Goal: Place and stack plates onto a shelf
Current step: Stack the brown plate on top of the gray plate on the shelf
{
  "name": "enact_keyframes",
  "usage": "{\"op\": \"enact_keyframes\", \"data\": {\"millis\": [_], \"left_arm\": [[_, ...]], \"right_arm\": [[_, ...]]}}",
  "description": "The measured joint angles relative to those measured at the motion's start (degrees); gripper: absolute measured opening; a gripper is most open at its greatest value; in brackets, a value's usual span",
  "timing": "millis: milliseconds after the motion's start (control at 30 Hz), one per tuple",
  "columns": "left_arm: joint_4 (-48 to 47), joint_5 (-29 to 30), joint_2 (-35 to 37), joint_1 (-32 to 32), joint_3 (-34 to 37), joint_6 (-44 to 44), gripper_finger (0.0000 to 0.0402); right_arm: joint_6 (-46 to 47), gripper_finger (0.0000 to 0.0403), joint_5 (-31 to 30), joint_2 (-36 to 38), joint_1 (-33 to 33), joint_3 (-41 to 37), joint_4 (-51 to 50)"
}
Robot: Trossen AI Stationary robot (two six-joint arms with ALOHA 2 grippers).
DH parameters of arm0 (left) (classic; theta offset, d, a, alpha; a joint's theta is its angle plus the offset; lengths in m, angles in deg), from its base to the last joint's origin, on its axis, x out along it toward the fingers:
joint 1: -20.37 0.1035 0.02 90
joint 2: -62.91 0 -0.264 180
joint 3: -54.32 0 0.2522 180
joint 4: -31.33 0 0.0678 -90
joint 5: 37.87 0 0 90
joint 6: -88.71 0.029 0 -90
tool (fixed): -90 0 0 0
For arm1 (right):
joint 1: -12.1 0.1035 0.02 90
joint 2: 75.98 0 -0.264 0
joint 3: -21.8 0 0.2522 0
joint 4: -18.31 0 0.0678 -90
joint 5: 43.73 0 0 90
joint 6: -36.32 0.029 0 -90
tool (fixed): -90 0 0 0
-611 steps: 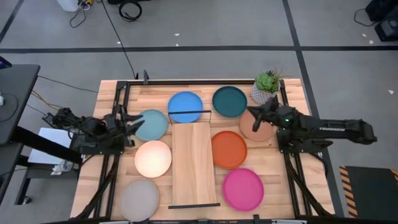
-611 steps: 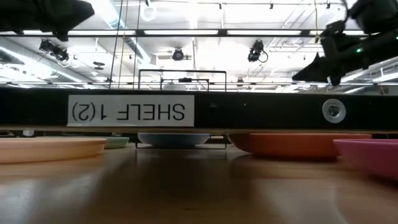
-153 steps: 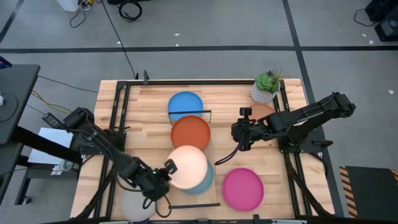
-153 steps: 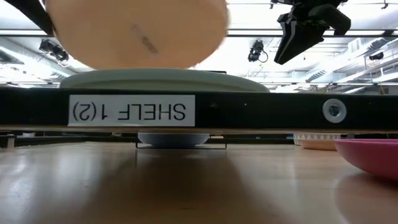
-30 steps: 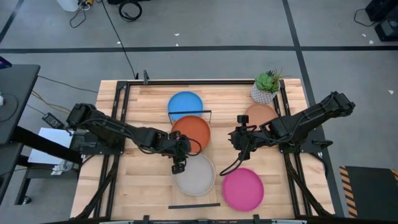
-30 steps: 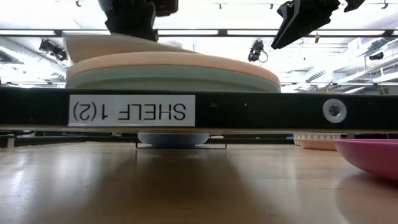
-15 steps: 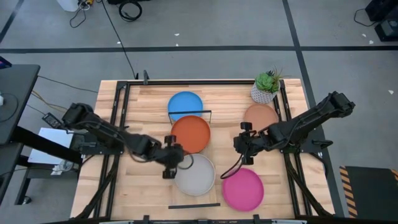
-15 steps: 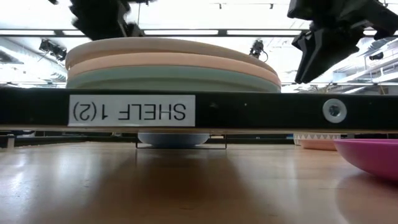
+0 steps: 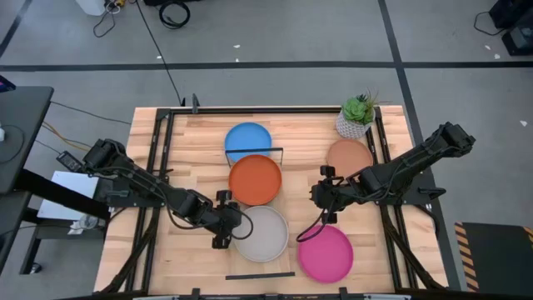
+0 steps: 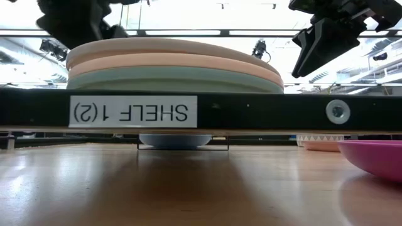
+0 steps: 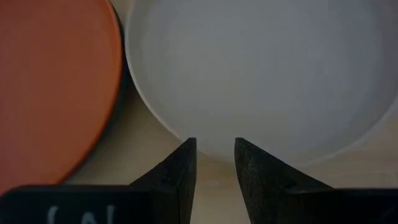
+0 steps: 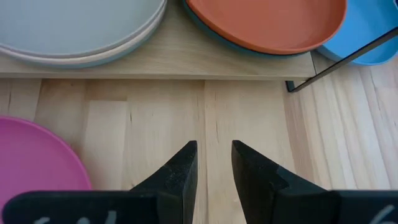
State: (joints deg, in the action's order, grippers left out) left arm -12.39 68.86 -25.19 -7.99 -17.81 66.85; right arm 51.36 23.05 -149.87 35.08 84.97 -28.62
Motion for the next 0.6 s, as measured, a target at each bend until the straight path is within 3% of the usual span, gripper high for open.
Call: {"op": "enact_keyframes", "data": {"millis": [400, 600], "left_arm": [[1.0, 1.4, 3.5, -1.6, 1.6, -0.9, 0.0117], [-6.1, 10.8, 4.7, -1.5, 2.1, -0.2, 0.0117]], "right_arm": [[1.2, 0.0105, 0.3, 0.0, 0.3, 0.0, -1.8], [-0.3, 0.0105, -1.0, 0.0, 0.4, -1.1, 0.9]]}}
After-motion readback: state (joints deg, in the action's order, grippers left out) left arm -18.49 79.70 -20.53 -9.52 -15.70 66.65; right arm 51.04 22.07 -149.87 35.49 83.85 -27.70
